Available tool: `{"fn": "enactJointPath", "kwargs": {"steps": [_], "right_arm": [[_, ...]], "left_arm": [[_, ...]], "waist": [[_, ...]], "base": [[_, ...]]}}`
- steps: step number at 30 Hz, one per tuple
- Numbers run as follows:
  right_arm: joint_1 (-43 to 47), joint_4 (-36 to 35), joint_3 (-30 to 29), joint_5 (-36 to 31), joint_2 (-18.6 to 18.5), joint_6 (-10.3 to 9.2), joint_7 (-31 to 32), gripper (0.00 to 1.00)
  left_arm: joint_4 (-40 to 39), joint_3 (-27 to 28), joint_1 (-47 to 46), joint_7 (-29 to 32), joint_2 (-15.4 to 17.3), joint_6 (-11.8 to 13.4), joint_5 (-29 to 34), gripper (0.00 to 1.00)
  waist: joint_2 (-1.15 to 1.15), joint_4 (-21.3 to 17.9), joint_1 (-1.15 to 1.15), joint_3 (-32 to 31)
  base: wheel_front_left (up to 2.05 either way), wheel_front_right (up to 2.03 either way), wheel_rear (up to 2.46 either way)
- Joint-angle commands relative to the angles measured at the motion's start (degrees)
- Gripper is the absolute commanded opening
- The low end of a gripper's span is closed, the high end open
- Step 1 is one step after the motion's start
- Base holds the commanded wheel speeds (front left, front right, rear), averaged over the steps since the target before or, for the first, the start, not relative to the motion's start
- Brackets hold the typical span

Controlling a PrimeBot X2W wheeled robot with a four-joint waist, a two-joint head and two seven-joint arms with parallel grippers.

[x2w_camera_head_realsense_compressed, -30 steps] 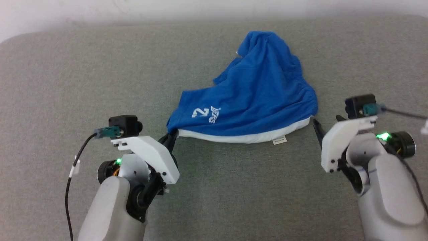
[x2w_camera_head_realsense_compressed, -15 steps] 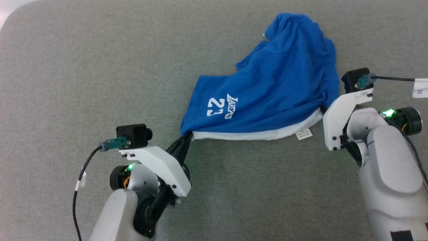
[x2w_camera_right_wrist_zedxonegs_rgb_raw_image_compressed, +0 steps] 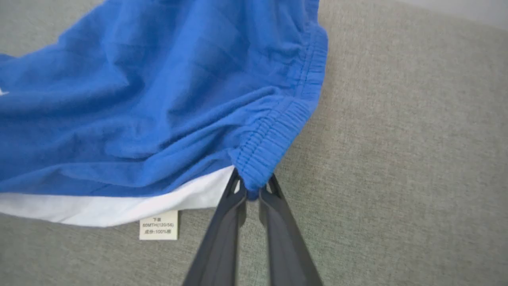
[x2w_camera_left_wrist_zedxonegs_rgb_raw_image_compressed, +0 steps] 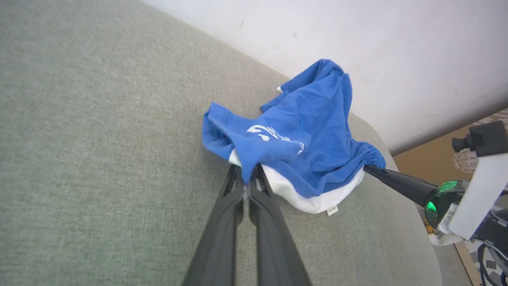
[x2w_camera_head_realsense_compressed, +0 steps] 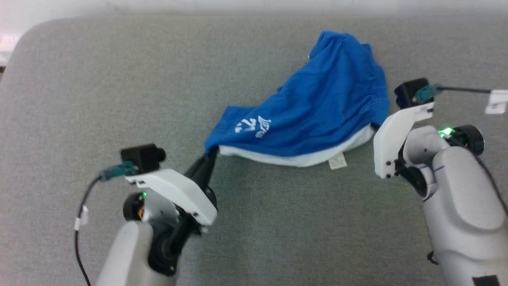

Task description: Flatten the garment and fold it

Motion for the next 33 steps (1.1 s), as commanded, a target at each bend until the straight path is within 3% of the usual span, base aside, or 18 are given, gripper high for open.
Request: {"fn": "enactJointPath", "kwargs": {"steps": [1, 6, 11, 16, 24, 29, 33], "right_arm": [[-0.1, -2.7, 0.4, 3.5, -0.8, -0.05, 1.5, 0.0], [-1.6, -13.9, 0.0, 15.5, -3.7, -0.05, 10.6, 0.0], [-3.7, -24.2, -3.0, 21.8, -6.3, -0.05, 20.7, 0.0], [-7.5, -29.6, -6.5, 25.2, -4.4, -0.05, 28.3, 0.0], [-17.5, -27.5, -9.6, 21.0, 0.7, -0.05, 34.7, 0.0], [-25.4, -23.3, -8.6, 17.1, 1.9, -0.05, 31.9, 0.0], [-33.8, -16.5, -6.7, 14.7, 2.1, -0.05, 25.8, 0.0]], "left_arm": [[-0.8, 1.3, -2.0, -0.6, 0.1, -0.7, -1.3, 0.0], [-3.3, 5.0, -8.1, -1.1, 3.0, -0.6, -1.7, 0.0], [-5.5, 7.0, -15.5, 0.1, 5.8, -0.1, -1.2, 0.0], [-4.6, 7.9, -22.2, 3.1, 8.2, 0.1, -1.6, 0.0], [3.8, 5.3, -35.3, 9.7, 14.4, -1.5, 1.9, 0.0], [9.5, 4.0, -43.3, 10.5, 17.1, -2.0, 5.3, 0.0], [15.1, 3.1, -51.1, 8.2, 19.0, -2.1, 8.8, 0.0]], "waist": [[0.0, -1.3, 0.0, -2.9], [0.0, -2.3, 0.0, -6.9], [0.0, -3.0, 0.0, -10.2], [0.0, -3.7, 0.0, -11.4], [0.0, -4.4, 0.0, -7.5], [0.0, -4.9, 0.0, -2.7], [0.0, -5.7, 0.0, 2.0]], "base": [[0.0, 0.0, 0.0], [0.0, 0.0, 0.0], [0.0, 0.0, 0.0], [0.0, 0.0, 0.0], [0.0, 0.0, 0.0], [0.0, 0.0, 0.0], [0.0, 0.0, 0.0]]}}
